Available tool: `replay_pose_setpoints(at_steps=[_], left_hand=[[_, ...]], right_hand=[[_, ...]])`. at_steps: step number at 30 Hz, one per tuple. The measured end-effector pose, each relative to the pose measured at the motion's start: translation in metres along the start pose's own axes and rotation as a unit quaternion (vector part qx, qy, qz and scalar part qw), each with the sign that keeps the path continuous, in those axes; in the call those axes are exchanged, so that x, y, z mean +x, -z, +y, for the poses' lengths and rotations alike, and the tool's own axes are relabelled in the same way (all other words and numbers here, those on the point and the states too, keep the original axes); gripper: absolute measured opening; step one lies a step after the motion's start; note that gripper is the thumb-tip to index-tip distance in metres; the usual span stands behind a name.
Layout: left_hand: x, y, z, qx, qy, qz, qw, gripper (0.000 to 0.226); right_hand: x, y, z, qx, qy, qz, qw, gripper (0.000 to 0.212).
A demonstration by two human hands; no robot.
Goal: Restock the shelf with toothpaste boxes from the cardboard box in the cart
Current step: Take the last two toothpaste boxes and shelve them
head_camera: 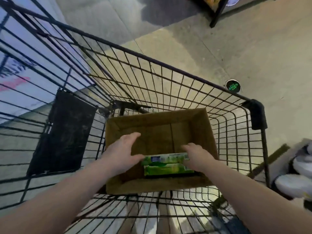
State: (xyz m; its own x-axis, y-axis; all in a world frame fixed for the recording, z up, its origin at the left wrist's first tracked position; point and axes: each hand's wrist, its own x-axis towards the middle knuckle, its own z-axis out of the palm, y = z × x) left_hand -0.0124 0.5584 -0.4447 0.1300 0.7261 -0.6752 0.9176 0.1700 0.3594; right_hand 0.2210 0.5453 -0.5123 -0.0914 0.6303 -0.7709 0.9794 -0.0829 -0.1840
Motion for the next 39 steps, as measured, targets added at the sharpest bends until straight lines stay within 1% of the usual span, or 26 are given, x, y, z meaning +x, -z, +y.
replay_pose_setpoints(at_steps=[3, 6, 10, 12, 15, 19, 22, 25, 27, 29, 32, 34, 39], left_hand=[[0.023, -0.013, -0.007, -0.015, 0.014, 0.003, 1.0, 0.073], [0.04, -0.03, -0.013, -0.029, 0.024, -0.012, 0.999, 0.072], [0.055, -0.051, -0.017, -0.053, 0.035, -0.03, 0.998, 0.07], [0.058, -0.06, -0.018, -0.052, 0.032, -0.036, 0.997, 0.07], [0.06, -0.067, -0.021, -0.044, 0.034, -0.043, 0.998, 0.07], [0.058, -0.071, -0.024, -0.028, 0.036, -0.033, 0.998, 0.067], [0.055, -0.073, -0.024, -0.023, 0.038, -0.023, 0.999, 0.062], [0.051, -0.076, -0.023, -0.022, 0.032, -0.029, 0.999, 0.057], [0.05, -0.08, -0.022, -0.009, 0.016, -0.046, 0.999, 0.056], [0.052, -0.086, -0.021, 0.013, 0.004, -0.074, 0.997, 0.059], [0.065, -0.1, -0.023, 0.072, -0.012, -0.117, 0.99, 0.064], [0.076, -0.112, -0.026, 0.116, -0.023, -0.14, 0.983, 0.063], [0.098, -0.142, -0.031, 0.182, -0.054, -0.186, 0.964, 0.07]], right_hand=[[0.031, -0.014, 0.007, -0.027, 0.019, -0.03, 0.999, 0.065], [0.055, -0.024, 0.014, -0.046, 0.035, -0.064, 0.996, 0.066], [0.071, -0.033, 0.024, -0.055, 0.05, -0.127, 0.989, 0.061], [0.073, -0.039, 0.028, -0.053, 0.058, -0.136, 0.988, 0.062], [0.073, -0.046, 0.032, -0.041, 0.06, -0.111, 0.991, 0.06], [0.07, -0.046, 0.032, -0.02, 0.061, -0.074, 0.995, 0.056], [0.064, -0.037, 0.034, 0.024, 0.066, -0.044, 0.997, 0.059], [0.05, -0.016, 0.036, 0.081, 0.07, 0.008, 0.994, 0.059], [0.041, 0.0, 0.036, 0.107, 0.08, 0.044, 0.99, 0.058], [0.034, 0.014, 0.037, 0.119, 0.088, 0.073, 0.986, 0.058], [0.031, 0.027, 0.039, 0.139, 0.102, 0.103, 0.98, 0.056], [0.033, 0.028, 0.041, 0.149, 0.108, 0.125, 0.975, 0.055], [0.04, 0.016, 0.047, 0.153, 0.104, 0.142, 0.972, 0.055]])
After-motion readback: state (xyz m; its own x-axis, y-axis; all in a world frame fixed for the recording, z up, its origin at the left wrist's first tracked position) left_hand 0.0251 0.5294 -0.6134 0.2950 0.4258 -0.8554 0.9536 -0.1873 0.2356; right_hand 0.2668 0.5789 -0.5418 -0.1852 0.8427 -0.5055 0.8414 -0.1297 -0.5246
